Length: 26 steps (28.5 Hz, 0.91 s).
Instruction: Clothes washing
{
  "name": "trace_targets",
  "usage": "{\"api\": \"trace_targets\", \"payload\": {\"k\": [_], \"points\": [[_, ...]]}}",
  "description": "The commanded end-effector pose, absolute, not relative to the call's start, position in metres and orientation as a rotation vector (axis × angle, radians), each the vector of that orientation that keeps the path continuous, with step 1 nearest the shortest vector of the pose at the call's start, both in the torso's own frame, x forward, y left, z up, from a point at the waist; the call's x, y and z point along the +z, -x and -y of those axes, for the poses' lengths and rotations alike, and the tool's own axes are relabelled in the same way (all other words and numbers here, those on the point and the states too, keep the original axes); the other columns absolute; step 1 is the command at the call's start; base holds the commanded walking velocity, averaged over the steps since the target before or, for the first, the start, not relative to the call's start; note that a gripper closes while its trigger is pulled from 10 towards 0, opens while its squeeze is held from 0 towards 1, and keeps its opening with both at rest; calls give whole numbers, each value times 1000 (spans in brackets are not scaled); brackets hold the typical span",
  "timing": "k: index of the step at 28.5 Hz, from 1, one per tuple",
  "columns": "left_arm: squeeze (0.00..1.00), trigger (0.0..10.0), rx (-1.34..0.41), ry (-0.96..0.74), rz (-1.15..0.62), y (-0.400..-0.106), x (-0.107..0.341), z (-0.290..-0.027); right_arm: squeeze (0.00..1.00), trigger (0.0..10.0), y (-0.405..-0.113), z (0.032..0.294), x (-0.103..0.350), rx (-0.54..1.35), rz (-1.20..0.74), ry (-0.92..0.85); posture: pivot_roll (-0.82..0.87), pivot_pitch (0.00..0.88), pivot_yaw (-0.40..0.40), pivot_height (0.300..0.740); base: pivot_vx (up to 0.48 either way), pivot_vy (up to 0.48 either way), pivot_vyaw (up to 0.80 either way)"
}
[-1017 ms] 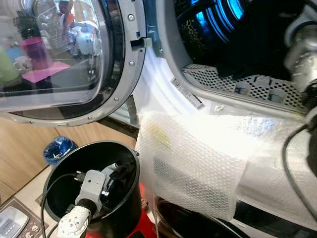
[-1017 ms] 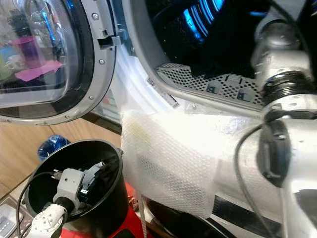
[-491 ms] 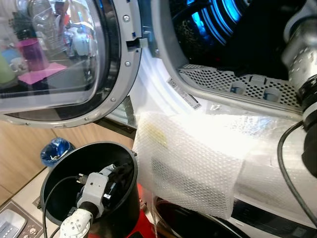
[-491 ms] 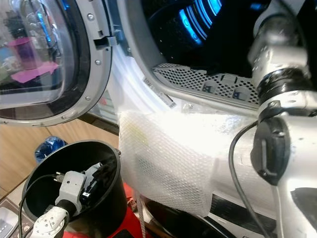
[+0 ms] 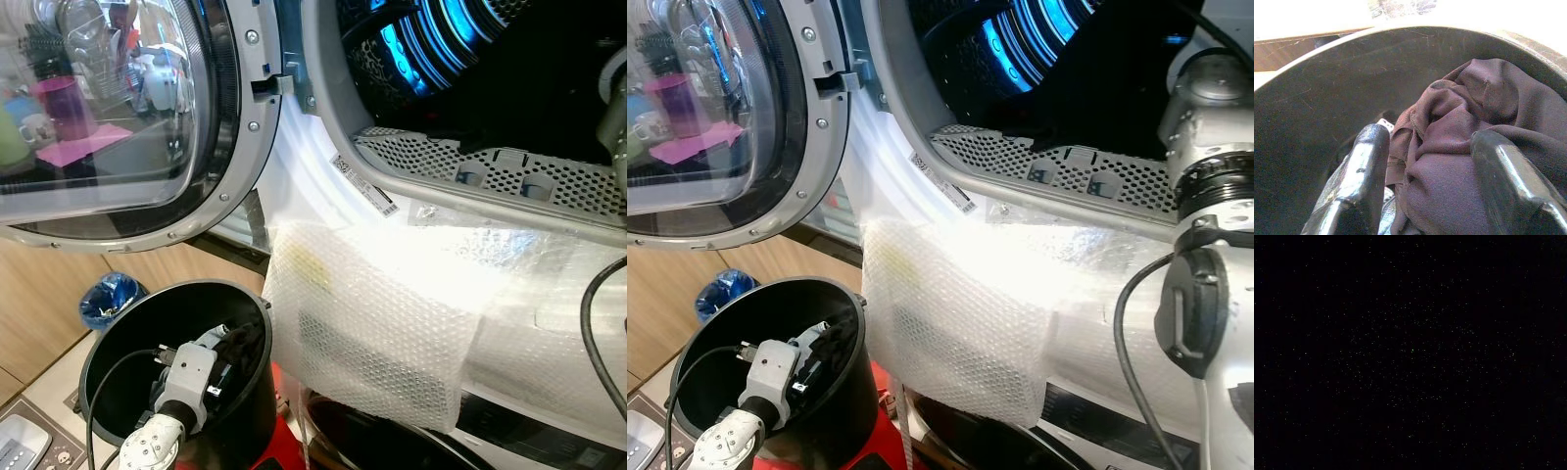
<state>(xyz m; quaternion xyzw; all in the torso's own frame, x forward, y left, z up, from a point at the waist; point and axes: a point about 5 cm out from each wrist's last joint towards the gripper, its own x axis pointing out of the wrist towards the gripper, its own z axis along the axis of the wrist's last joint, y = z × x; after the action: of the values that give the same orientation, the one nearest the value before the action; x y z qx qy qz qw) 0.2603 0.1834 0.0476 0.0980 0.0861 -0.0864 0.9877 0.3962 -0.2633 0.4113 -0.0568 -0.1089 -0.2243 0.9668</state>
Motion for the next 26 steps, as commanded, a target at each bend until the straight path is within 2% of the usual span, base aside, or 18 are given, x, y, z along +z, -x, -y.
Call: {"api": "trace_targets", "payload": {"k": [1,9,13,18,19,20,21,26], "points": [[0,10000,-176,-201,-211,-256,42,-186,1000,10000,-394,259,420,-415,249,91,-196,40,93,740,0,0,0],[0,10000,-189,-195,-211,-255,42,-182,1000,10000,-382,241,401,-326,237,6,-183,45,87,740,0,0,0],[0,10000,-184,-195,-216,-254,41,-184,1000,10000,-362,236,389,-340,232,82,-176,49,80,740,0,0,0],[0,10000,-180,-192,-223,-251,40,-185,1000,10000,-326,264,391,-494,238,180,-175,55,74,740,0,0,0],[0,10000,-180,-192,-225,-251,40,-185,412,10000,-324,264,390,-475,228,206,-175,55,74,740,0,0,0],[0,10000,-181,-192,-226,-251,40,-185,412,10000,-322,263,389,-459,220,225,-185,58,78,740,0,0,0],[0,10000,-183,-193,-228,-251,40,-185,0,10000,-321,262,389,-442,219,227,-185,58,78,740,0,0,0],[0,10000,-187,-193,-227,-251,40,-185,0,10000,-315,253,390,-357,226,192,-178,55,73,740,0,0,0]]}}
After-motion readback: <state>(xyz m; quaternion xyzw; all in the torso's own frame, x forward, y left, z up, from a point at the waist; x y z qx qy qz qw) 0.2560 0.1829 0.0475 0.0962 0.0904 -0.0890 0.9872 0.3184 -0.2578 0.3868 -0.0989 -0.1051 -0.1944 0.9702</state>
